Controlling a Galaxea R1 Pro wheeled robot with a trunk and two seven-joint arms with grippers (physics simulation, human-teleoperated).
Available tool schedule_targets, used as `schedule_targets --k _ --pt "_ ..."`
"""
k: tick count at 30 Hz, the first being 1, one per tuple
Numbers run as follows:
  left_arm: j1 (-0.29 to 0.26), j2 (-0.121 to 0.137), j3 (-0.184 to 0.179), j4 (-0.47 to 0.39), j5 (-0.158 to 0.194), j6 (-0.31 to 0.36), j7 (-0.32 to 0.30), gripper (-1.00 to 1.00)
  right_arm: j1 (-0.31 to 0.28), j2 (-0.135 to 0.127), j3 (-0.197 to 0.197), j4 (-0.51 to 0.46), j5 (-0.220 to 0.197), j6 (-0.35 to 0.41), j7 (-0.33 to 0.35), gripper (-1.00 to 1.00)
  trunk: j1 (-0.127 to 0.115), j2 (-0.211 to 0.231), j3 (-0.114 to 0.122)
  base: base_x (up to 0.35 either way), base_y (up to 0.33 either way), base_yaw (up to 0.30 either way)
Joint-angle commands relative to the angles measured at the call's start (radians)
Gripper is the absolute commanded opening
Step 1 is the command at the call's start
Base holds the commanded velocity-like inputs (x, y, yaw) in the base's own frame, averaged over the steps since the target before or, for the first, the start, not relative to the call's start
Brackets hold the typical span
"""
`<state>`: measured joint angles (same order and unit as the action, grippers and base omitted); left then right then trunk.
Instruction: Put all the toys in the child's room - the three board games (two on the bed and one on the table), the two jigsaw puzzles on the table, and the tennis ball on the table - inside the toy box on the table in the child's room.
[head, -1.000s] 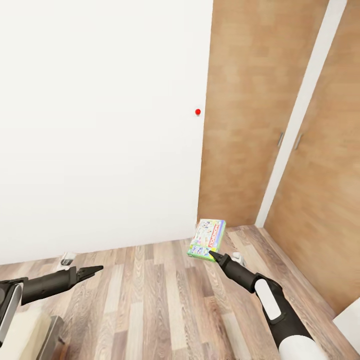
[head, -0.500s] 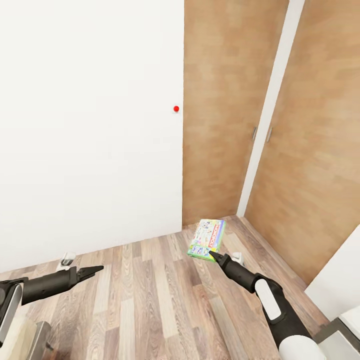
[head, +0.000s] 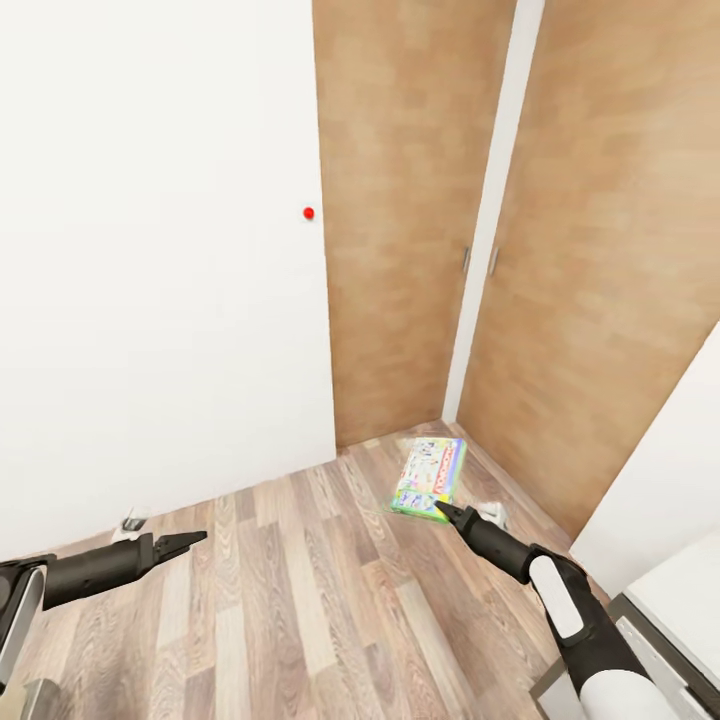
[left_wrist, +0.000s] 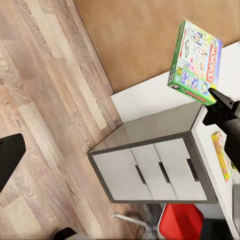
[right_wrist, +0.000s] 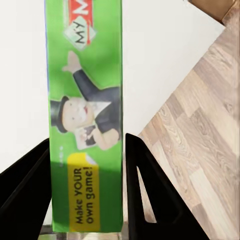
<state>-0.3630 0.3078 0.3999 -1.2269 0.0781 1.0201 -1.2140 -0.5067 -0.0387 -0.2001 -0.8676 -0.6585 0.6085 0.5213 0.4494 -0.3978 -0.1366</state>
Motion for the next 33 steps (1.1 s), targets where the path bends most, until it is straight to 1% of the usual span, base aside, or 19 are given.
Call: schedule_targets --k 1,2,3,4,5,7,10,11,12,13,14,17,26,33 --pt "-0.001 0.0 0.0 -0.001 0.003 0.009 -0.002 1.0 -0.002 -0.008 -0.001 -0.036 -0.007 0.029 0.012 -1.0 0.001 -0.002 -0.003 0.0 0.0 -0.24" --pt "-0.001 0.0 0.0 -0.002 0.004 0.009 -0.002 1.0 -0.002 -0.01 -0.001 -0.053 -0.007 0.041 0.017 -1.0 0.001 -0.002 -0.004 0.0 0.0 -0.24" --pt "-0.001 0.001 0.0 -0.003 0.004 0.01 -0.009 1.0 -0.001 -0.013 -0.002 -0.111 -0.006 0.084 0.031 -1.0 0.001 -0.002 -0.004 0.0 0.0 -0.24" --pt "-0.001 0.003 0.0 -0.004 0.004 0.01 -0.024 1.0 0.001 -0.014 -0.003 -0.15 -0.006 0.112 0.037 -1.0 0.001 -0.002 -0.005 0.0 0.0 -0.24" --pt "-0.001 0.003 0.0 -0.004 0.004 0.01 -0.036 1.0 0.004 -0.015 -0.003 -0.169 -0.006 0.124 0.039 -1.0 0.001 -0.002 -0.006 0.0 0.0 -0.24" --pt "-0.001 0.007 0.0 -0.005 0.004 0.01 -0.106 1.0 0.016 -0.016 -0.007 -0.228 -0.006 0.155 0.044 -1.0 0.001 -0.002 -0.007 0.0 0.0 -0.24" --pt "-0.002 0.017 0.003 -0.026 0.0 0.012 -0.221 1.0 0.025 -0.013 -0.008 -0.263 -0.006 0.17 0.043 -1.0 0.001 -0.002 -0.01 0.0 0.0 -0.24" --pt "-0.002 0.036 0.002 -0.061 0.0 0.013 -0.26 1.0 0.027 -0.01 -0.008 -0.27 -0.006 0.173 0.042 -1.0 0.001 -0.002 -0.01 0.0 0.0 -0.24" --pt "-0.002 0.049 0.003 -0.079 0.0 0.011 -0.277 1.0 0.027 -0.009 -0.007 -0.273 -0.005 0.174 0.041 -1.0 0.001 -0.002 -0.011 0.0 0.0 -0.24" --pt "-0.001 0.054 0.004 -0.085 0.0 0.011 -0.282 1.0 0.027 -0.009 -0.007 -0.273 -0.005 0.173 0.041 -1.0 0.001 -0.002 -0.012 0.0 0.0 -0.24" --pt "-0.002 0.065 0.01 -0.096 -0.001 0.009 -0.293 1.0 0.028 -0.007 -0.006 -0.274 -0.001 0.173 0.039 -1.0 0.001 -0.002 -0.013 0.0 0.0 -0.24" --pt "-0.002 0.075 0.015 -0.109 -0.001 0.01 -0.302 1.0 0.028 -0.005 -0.004 -0.274 0.006 0.17 0.038 -1.0 0.001 -0.002 -0.015 0.0 0.0 -0.238" --pt "-0.002 0.067 0.002 -0.114 -0.006 0.008 -0.298 1.0 0.028 -0.008 -0.009 -0.277 -0.003 0.164 0.049 -1.0 0.001 -0.002 -0.022 0.0 0.0 -0.225" --pt "-0.002 0.065 0.0 -0.114 -0.006 0.009 -0.297 1.0 0.029 -0.01 -0.01 -0.277 -0.006 0.165 0.053 -1.0 0.001 -0.002 -0.023 0.0 0.0 -0.055"
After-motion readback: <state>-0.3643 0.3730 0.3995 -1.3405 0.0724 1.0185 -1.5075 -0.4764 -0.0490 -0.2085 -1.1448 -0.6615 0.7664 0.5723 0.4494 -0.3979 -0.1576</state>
